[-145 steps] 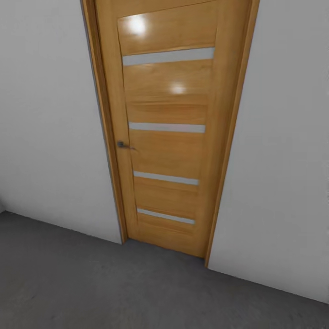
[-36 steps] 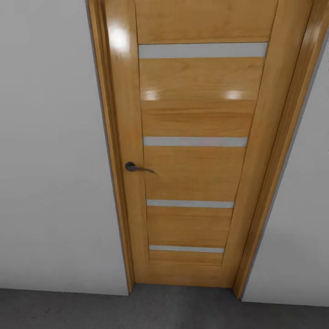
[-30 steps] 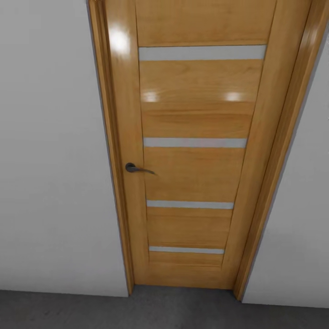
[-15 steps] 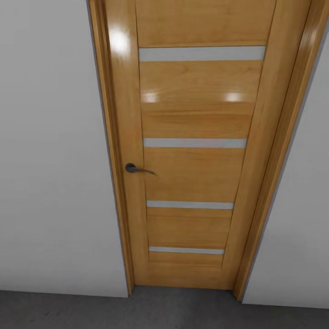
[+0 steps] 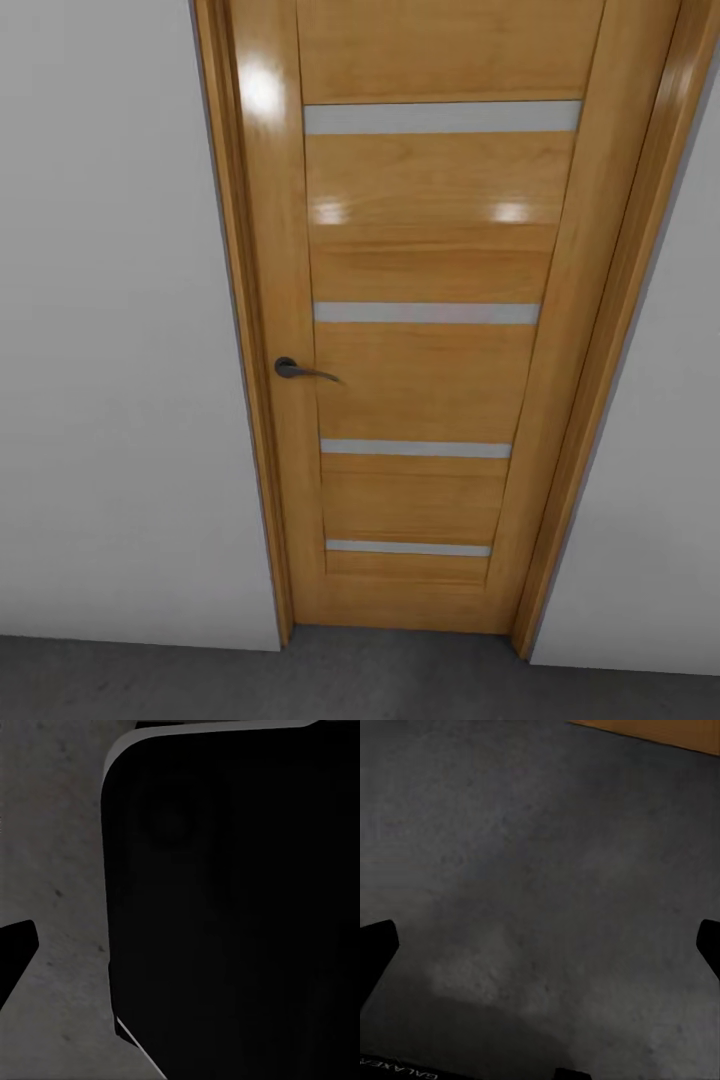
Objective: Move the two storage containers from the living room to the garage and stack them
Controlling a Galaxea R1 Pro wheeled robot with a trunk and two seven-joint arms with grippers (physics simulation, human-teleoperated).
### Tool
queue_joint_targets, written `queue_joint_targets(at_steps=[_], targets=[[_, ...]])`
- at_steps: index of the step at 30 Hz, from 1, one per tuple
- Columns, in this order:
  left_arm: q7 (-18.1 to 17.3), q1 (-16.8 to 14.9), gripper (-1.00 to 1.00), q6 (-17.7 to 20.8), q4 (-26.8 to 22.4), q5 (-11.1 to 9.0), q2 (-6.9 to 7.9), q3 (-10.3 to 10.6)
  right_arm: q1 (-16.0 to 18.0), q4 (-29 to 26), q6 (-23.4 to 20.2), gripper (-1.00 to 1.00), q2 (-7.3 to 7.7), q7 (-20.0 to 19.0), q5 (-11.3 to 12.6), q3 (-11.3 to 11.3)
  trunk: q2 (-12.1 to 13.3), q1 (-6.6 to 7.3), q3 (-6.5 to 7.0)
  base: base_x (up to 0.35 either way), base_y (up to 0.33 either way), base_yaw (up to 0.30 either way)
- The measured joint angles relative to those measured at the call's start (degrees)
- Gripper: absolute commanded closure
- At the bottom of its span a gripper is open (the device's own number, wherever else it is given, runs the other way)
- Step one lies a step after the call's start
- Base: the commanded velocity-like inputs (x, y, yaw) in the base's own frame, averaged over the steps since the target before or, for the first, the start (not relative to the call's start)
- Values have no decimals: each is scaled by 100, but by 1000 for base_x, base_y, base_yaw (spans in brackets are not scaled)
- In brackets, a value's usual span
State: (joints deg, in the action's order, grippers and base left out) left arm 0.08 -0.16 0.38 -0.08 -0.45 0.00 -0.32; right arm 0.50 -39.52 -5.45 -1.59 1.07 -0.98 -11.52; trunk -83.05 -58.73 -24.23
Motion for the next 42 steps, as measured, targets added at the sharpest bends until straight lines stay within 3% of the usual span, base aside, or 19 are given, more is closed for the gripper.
queue_joint_targets(at_steps=[4,8,12,19,26,34,42], targets=[[15,0,-100,1,0,4,0,5,0,-751,-373,-100,-1,147,-174,-153,0,0,0,0,0,0],[25,0,-100,2,0,4,0,7,0,-1417,-792,-100,-46,605,-686,-211,0,0,0,0,0,0],[19,0,-100,2,0,5,0,8,0,-2014,-1244,-100,-212,1115,-1409,-237,0,0,0,5,0,0],[21,0,-100,2,0,5,0,8,-1,-2933,-1835,-100,-326,1363,-1984,-264,0,2,0,101,0,0],[21,0,-100,2,0,5,0,8,-5,-3564,-2589,-100,-344,1400,-2227,-453,0,2,0,188,0,0],[16,0,-100,2,0,11,0,8,6,-3635,-3132,-100,-426,1400,-2324,-990,0,0,0,28,0,0],[2,0,-100,2,0,10,0,8,21,-3639,-3382,-100,-466,1398,-2336,-1087,0,0,0,2,0,0]])
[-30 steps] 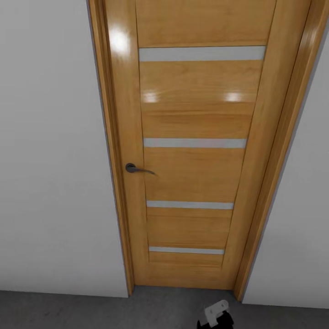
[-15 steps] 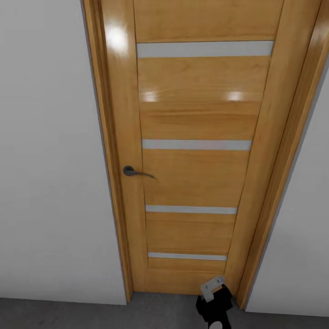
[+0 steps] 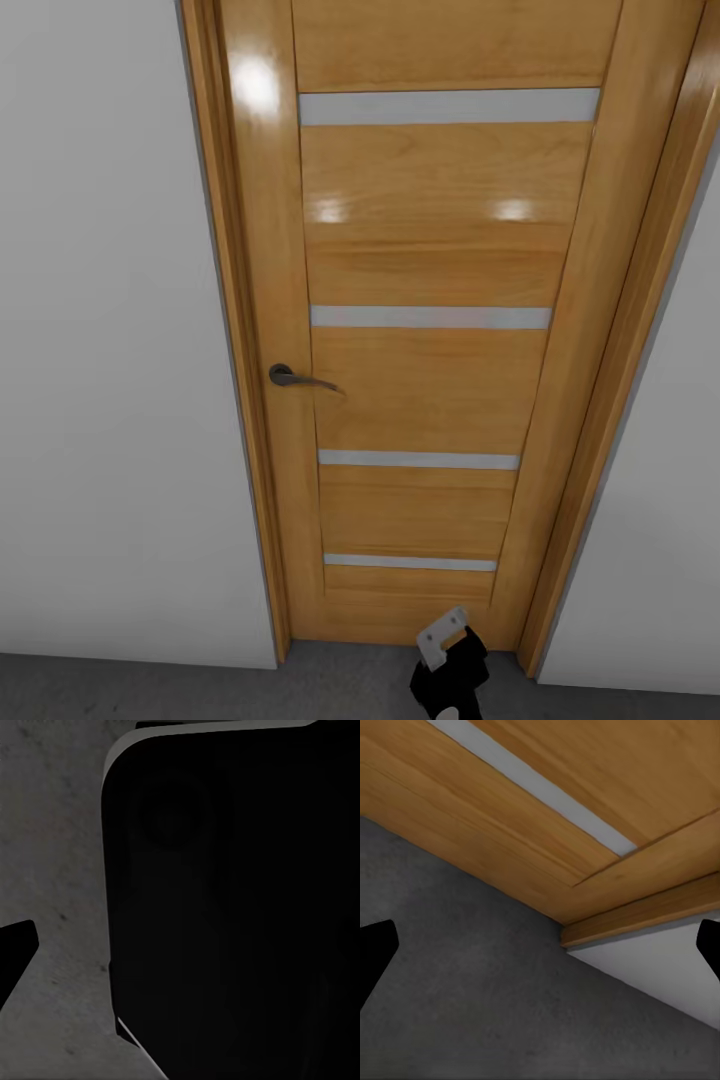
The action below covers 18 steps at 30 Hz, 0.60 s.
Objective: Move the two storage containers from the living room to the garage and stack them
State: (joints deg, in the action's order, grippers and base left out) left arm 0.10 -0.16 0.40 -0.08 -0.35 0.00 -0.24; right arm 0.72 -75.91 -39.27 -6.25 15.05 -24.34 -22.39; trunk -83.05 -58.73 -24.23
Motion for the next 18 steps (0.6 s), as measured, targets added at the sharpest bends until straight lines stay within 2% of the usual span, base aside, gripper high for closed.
queue_joint_targets(at_steps=[5,18], targets=[[-3,0,-100,0,0,2,0,0,19,0,-26,-100,-14,0,-2,-8,0,2,0,98,85,0],[1,0,-100,0,0,3,0,7,60,0,-32,-100,-25,0,-3,-10,0,3,0,235,203,0]])
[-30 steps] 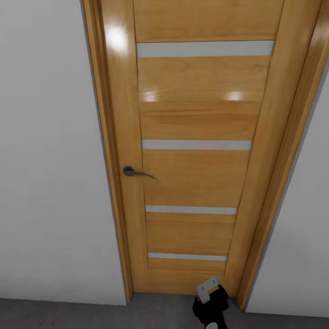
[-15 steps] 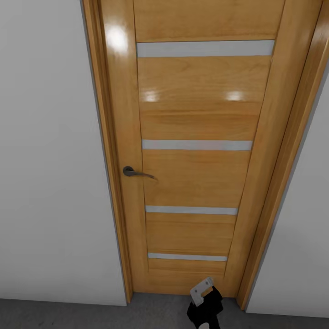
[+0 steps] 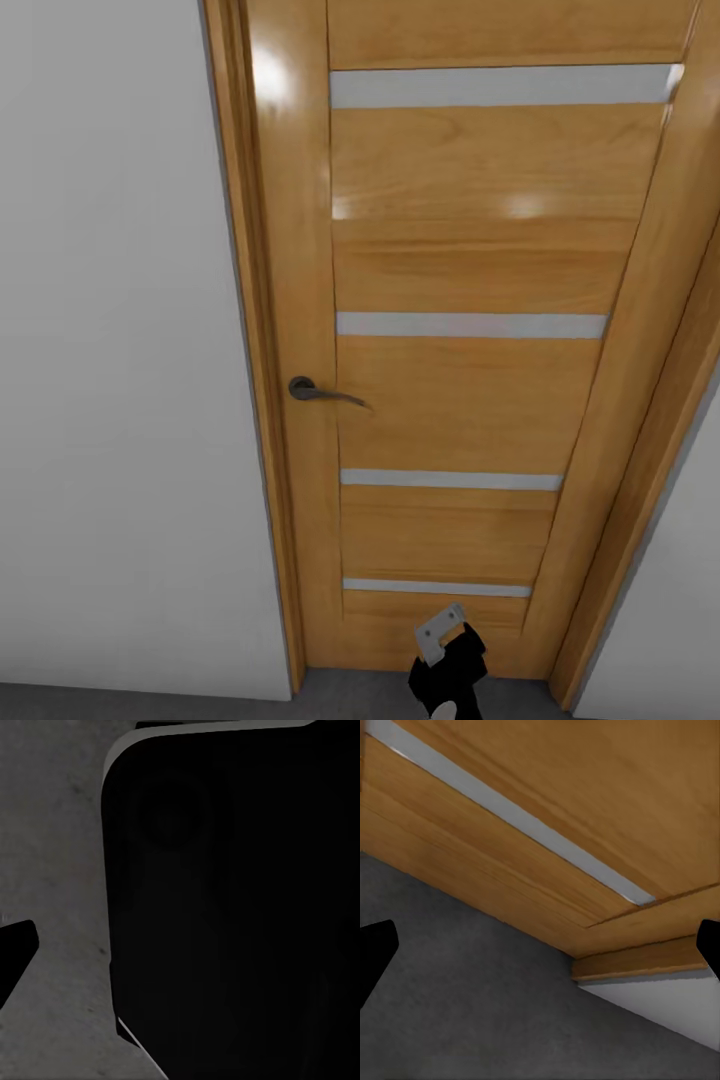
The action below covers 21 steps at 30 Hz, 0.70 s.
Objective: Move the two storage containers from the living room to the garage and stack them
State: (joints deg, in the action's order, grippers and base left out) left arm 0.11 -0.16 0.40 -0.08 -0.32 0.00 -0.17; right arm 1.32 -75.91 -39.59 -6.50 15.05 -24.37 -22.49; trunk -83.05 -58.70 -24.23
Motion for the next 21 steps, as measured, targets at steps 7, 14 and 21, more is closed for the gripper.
queue_joint_targets(at_steps=[7,14,21], targets=[[10,0,-100,0,0,-4,0,0,176,-9,0,-100,11,-6,0,-8,0,-1,0,200,173,0],[19,0,-100,0,0,-8,0,-7,196,-19,7,-100,24,-9,0,-40,0,-3,0,30,26,0],[8,0,-100,0,0,-8,0,-8,191,-295,8,-100,25,-9,-1,-89,0,-3,0,2,2,3]])
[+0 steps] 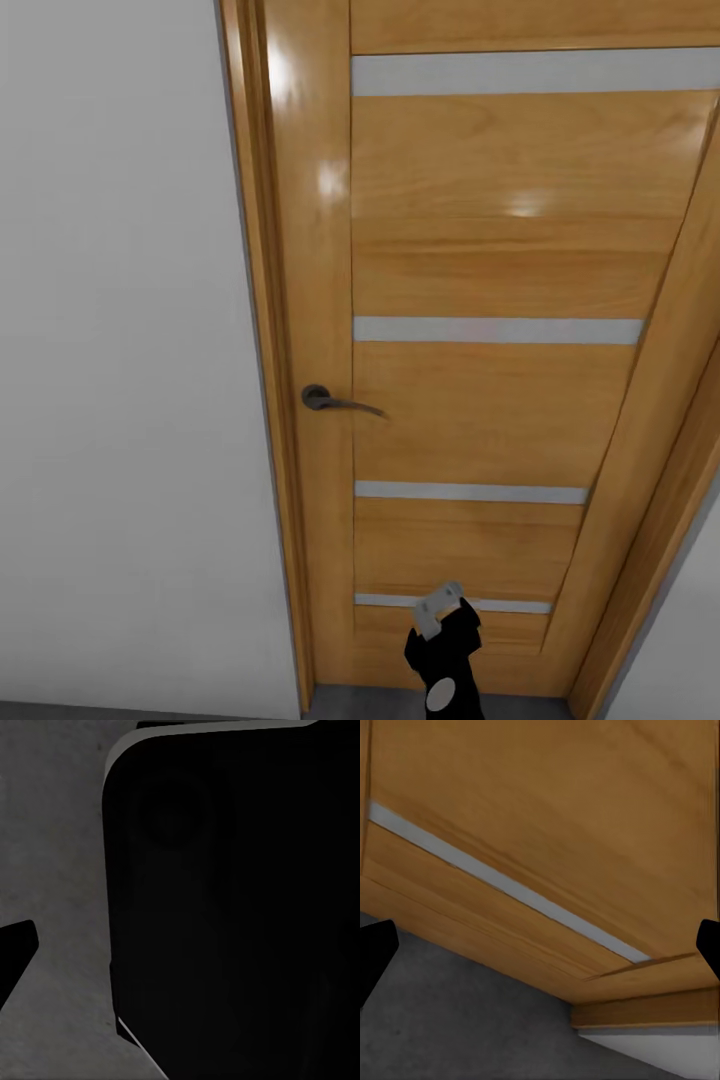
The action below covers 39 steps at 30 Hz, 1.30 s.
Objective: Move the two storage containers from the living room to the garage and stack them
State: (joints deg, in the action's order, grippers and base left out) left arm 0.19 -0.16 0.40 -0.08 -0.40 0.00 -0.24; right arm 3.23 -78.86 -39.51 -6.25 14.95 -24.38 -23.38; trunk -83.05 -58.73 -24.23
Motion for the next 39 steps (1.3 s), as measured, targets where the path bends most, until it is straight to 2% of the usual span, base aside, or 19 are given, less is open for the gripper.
queue_joint_targets(at_steps=[18,29,39], targets=[[20,0,-100,0,0,-7,0,-3,-1,-163,0,-100,0,0,2,-14,0,0,0,5,0,90],[21,0,-100,0,0,-8,0,-3,-2,-171,1,-100,0,8,0,-4,0,2,0,208,0,3],[21,0,-100,0,0,-8,0,0,-2,-179,-2,-100,16,9,0,56,0,1,0,41,0,0]])
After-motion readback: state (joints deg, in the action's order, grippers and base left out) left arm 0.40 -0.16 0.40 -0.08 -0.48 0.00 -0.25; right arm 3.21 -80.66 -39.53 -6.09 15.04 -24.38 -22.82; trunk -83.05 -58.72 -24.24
